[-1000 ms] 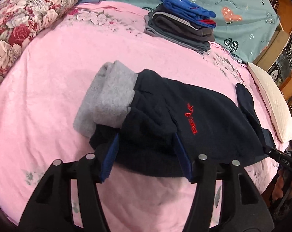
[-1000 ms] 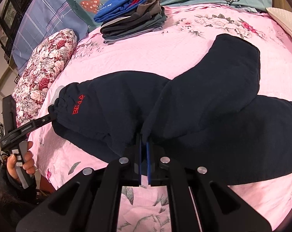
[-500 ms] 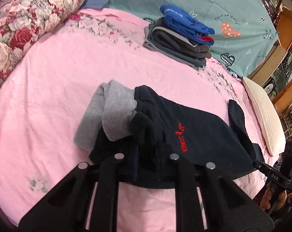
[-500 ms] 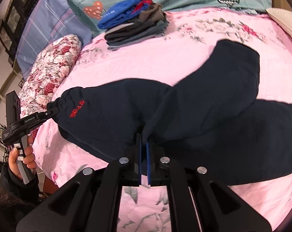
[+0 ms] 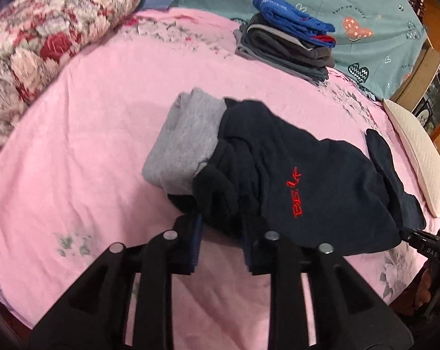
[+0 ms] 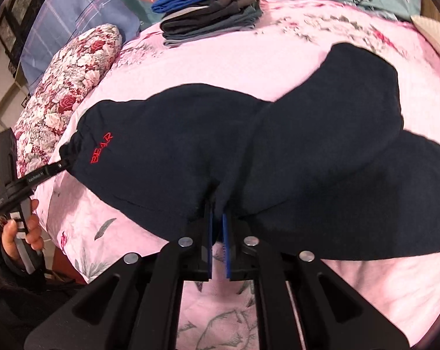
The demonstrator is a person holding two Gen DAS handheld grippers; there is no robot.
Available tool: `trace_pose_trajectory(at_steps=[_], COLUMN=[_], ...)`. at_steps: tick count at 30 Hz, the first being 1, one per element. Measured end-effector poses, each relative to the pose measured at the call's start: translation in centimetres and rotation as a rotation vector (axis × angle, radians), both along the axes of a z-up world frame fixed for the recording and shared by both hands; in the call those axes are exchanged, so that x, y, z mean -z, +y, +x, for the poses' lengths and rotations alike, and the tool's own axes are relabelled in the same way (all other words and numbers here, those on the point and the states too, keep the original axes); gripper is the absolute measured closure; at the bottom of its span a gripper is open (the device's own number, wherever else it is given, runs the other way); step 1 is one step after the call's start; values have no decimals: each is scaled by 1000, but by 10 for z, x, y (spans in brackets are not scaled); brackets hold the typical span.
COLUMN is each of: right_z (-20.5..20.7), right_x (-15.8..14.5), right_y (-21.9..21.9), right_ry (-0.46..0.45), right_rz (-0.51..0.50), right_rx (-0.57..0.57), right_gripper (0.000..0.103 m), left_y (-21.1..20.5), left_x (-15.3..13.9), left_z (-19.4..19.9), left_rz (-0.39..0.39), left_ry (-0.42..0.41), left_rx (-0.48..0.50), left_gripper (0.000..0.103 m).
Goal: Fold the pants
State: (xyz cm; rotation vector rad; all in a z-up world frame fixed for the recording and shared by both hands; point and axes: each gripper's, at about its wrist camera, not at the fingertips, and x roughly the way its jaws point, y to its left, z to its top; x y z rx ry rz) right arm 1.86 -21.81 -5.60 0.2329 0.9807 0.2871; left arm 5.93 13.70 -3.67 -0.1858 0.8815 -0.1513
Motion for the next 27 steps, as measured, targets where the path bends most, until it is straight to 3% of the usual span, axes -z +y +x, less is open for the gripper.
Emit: trace_pose_trajectory(at_steps=[3,5,9,12,14,16,18,19,21,23,27], right_z=[0,2,6,11,13,16,18,16,12,9,2], right_x=[0,3,4,-13,-25,-15,10,12,3,-9,-52], right_y=[-1,-2,-3,-3,-2,1,0,-2,-7,-12,-32], right_ry=[-4,3,8,-44,-85,-35,56,46,46,29,-69], right_rz=[-8,-5,13,12,-13,-58,-63,-55,-33,-19,-101], right_rx=[1,6,11,9,13,1,0,2,-1,8,39], right_gripper=[98,98,98,98,98,98,98,97,87,83,80], left_y=[4,12,19,11,12,15,17,18,20,17,-14], left_x=[-11,-9,-2,-11,-9,6,16,15,5,-17,-66], left_z=[-7,-3,18,29,40,45,40,35,27,15,-15], left_rz=[39,50,6,53,67,69,77,83,77,86,192], left_ry=[-42,-28,8,-40,-10,66,83,75,57,17,-122], left_rx=[-17,-39,-46,-43,-58,-52,-48,-46,-50,-49,23], left_gripper=[56,46,47,53,53,53,53,53,53,55,51])
